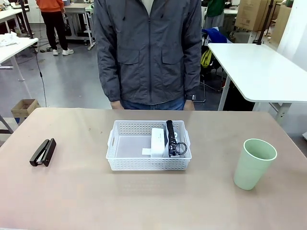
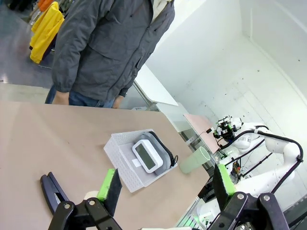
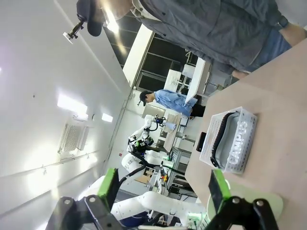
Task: Efficiently arrange items inside the basket to fit them all.
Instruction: Pick up the Stapler and place it inside the Organizing basket.
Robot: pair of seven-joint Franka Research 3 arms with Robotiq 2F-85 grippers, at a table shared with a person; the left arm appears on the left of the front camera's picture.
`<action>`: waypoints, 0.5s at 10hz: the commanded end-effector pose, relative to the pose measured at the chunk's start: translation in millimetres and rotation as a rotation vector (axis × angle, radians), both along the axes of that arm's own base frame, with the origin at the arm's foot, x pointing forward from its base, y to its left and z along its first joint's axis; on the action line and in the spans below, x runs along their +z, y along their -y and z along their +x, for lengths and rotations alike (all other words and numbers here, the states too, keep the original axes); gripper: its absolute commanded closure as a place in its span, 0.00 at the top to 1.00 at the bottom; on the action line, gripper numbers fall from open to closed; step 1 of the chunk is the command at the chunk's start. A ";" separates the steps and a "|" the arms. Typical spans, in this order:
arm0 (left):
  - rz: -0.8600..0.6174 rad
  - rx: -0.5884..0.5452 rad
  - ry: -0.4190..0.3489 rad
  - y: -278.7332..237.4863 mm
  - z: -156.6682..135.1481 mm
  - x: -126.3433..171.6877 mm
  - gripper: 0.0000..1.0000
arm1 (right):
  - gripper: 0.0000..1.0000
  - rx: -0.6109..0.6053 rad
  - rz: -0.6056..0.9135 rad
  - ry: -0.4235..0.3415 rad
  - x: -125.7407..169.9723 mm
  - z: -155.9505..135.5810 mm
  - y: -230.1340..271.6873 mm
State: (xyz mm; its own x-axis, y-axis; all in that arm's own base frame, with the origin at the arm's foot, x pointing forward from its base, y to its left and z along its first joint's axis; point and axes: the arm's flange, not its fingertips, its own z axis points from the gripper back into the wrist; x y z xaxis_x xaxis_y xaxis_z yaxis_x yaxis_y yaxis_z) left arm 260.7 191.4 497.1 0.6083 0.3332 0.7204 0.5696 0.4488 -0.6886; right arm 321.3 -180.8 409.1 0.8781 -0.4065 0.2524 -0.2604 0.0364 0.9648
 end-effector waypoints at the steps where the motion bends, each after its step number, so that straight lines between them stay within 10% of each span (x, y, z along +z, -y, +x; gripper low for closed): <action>1: -0.009 -0.001 0.029 0.4 0.6 1.2 1.00 | 1.00 0.009 -0.007 0.006 1.1 -2.5 0.9; 4: 0.000 0.000 0.000 0.0 0.0 0.0 1.00 | 1.00 0.009 -0.007 0.006 1.1 -2.5 0.9; 5: 0.206 -0.019 -0.079 22.8 -8.1 14.0 1.00 | 1.00 0.009 -0.007 0.006 1.1 -2.5 0.9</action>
State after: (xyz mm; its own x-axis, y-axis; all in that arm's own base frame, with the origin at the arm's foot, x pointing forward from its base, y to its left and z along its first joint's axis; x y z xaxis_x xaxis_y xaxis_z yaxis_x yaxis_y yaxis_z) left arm 260.7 186.3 498.8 0.6284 0.2808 0.7255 0.5568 0.4890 -0.6715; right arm 321.5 -180.7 409.1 0.8784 -0.4061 0.2521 -0.2601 0.0366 0.9649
